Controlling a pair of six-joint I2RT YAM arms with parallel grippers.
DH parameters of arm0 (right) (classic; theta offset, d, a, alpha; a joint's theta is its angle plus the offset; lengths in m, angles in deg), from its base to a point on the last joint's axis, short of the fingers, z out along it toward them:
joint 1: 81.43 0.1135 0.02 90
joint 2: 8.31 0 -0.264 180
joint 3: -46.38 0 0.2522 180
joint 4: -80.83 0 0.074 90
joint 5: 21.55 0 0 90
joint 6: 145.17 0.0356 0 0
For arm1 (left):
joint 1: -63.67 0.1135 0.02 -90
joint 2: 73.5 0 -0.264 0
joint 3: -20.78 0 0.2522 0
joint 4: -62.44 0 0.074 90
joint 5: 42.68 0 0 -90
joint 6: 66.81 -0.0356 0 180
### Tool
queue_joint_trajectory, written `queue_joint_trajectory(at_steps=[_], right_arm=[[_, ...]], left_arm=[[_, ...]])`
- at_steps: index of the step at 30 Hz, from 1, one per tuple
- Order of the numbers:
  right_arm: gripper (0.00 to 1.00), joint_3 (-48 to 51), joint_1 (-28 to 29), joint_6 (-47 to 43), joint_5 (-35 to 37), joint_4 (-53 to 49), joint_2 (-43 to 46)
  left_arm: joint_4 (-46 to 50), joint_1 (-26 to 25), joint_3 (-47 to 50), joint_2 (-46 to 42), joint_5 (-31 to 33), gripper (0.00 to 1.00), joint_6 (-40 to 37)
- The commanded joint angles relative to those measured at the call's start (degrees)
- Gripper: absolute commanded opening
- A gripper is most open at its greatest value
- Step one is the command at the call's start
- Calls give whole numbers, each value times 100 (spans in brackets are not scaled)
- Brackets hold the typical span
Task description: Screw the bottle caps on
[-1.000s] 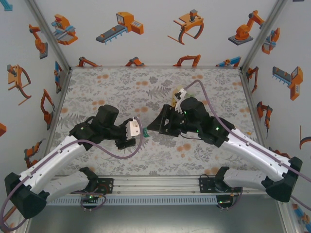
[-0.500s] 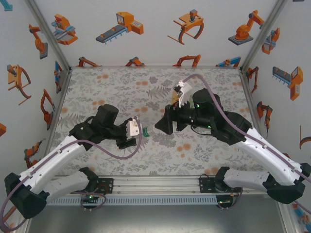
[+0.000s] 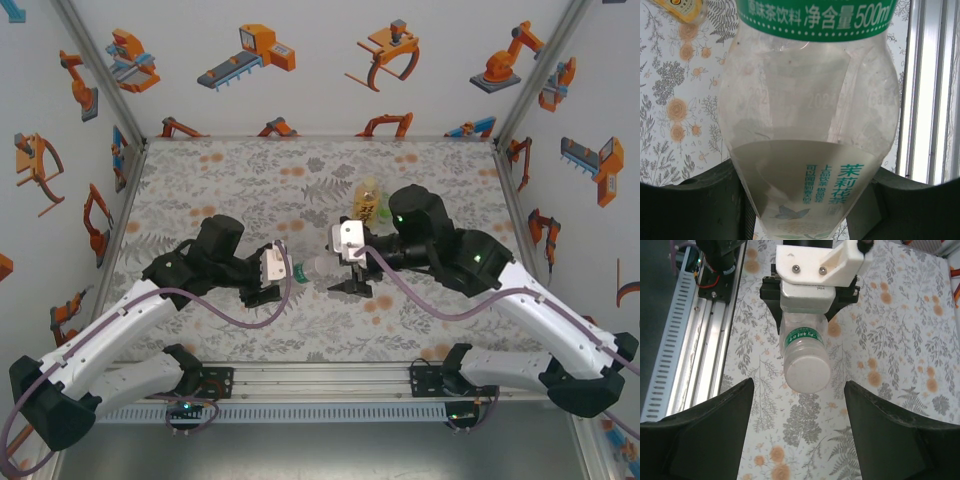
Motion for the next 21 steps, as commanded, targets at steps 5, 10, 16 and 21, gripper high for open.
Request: queue_joint_trajectory(at_steps=[5, 10, 16, 21], right_arm=[[63, -167, 29, -533, -483, 53, -334], [55, -202, 30, -533, -504, 92, -451], [41, -153, 37, -469, -438, 88, -392], [27, 85, 38, 134, -355, 329, -262]], left_arm=[[-70, -27, -137, -32, -256, 0, -22], [-62, -26, -140, -39, -265, 0, -20], [-63, -26, -143, -37, -273, 0, -21], [-66, -26, -142, -35, -256, 0, -22]])
